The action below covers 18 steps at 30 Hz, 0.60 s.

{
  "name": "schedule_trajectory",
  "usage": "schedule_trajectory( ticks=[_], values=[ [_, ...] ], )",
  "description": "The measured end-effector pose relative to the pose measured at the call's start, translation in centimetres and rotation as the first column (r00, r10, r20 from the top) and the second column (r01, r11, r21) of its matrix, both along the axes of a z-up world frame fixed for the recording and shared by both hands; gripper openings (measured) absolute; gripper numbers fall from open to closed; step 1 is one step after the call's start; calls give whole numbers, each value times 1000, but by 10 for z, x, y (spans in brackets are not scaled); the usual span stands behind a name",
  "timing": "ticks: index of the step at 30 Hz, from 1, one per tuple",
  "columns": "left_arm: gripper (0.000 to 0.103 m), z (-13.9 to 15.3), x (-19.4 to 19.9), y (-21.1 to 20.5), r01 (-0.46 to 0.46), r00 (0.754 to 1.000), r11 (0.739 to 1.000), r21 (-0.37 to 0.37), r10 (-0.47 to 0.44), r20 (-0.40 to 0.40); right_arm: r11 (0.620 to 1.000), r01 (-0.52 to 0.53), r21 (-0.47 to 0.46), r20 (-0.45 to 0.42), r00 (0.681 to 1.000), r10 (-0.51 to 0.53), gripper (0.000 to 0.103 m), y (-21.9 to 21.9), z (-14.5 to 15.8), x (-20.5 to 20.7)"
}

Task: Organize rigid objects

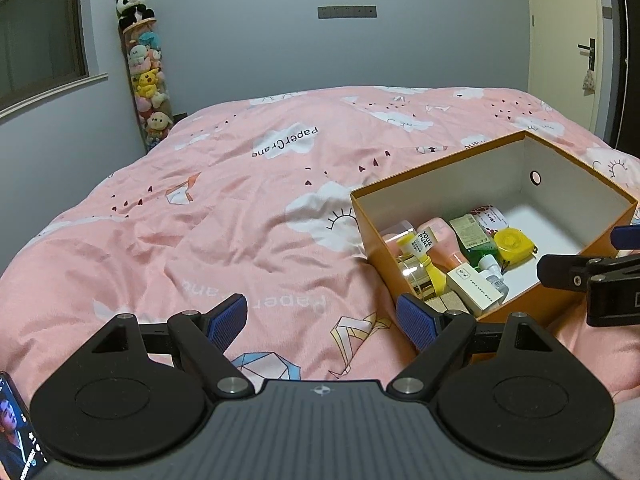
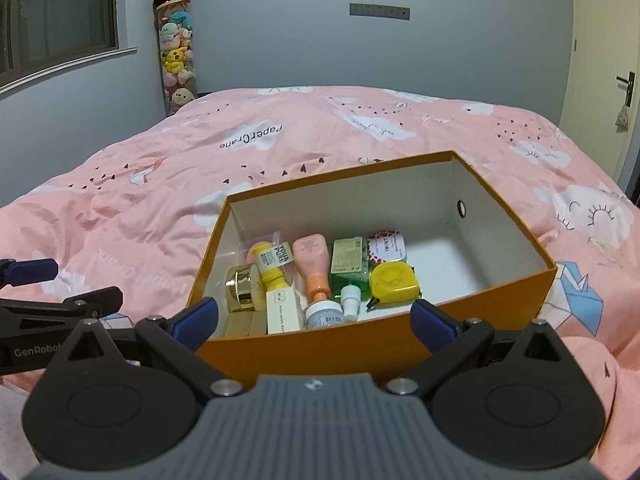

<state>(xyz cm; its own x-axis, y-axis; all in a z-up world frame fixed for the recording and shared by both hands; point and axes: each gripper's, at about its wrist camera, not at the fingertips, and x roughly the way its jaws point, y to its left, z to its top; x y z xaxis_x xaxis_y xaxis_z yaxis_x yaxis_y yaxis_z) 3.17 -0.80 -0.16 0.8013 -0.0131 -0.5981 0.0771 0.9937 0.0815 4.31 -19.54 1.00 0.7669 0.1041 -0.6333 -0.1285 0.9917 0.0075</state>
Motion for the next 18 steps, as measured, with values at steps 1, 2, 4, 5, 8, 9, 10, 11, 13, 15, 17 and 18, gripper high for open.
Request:
schedule_trajectory(
  ticks=[1, 2, 4, 5, 8, 9, 10, 11, 13, 15, 17, 18],
  values=[
    [99, 0, 0, 0, 0, 1000, 1000, 0, 0, -1, 1000, 1, 2, -3, 1000, -1, 100, 0, -1, 0],
    [99, 0, 0, 0, 0, 1000, 1000, -2, 0, -3, 1000, 2, 4, -4, 1000, -2, 100, -1, -1, 0],
    [99, 0, 0, 0, -2, 1000, 1000, -3, 2, -4, 1000, 4, 6, -6, 1000, -4, 100, -1, -1, 0],
    [99, 0, 0, 0, -3, 1000, 1000, -2, 3, -3, 1000, 3, 7, -6, 1000, -3, 100, -1, -1, 0],
    [99, 1, 0, 0, -4, 1000, 1000, 0, 4, -2, 1000, -1, 3, -7, 1000, 1, 100, 0, -1, 0],
    [99, 1, 0, 0, -4, 1000, 1000, 0, 4, -2, 1000, -2, 2, -6, 1000, 2, 100, 0, -1, 0],
    [99, 1, 0, 0, -3, 1000, 1000, -1, 3, -2, 1000, -4, 0, -6, 1000, 4, 100, 1, -1, -1],
    [99, 1, 0, 0, -4, 1000, 1000, -1, 4, -2, 1000, -6, -2, -6, 1000, 6, 100, 1, -1, -1],
    [99, 0, 0, 0, -4, 1000, 1000, 0, 4, -2, 1000, -8, -4, -5, 1000, 8, 100, 2, -1, -1],
    [99, 0, 0, 0, -4, 1000, 1000, 0, 4, -3, 1000, -9, -5, -5, 1000, 9, 100, 2, -1, -1],
    [99, 1, -1, 1, -6, 1000, 1000, 2, 6, -2, 1000, -8, -3, -6, 1000, 8, 100, 2, -1, -1],
    [99, 1, -1, 1, -8, 1000, 1000, 3, 8, -3, 1000, -7, -3, -6, 1000, 7, 100, 2, -1, -1]
  ],
)
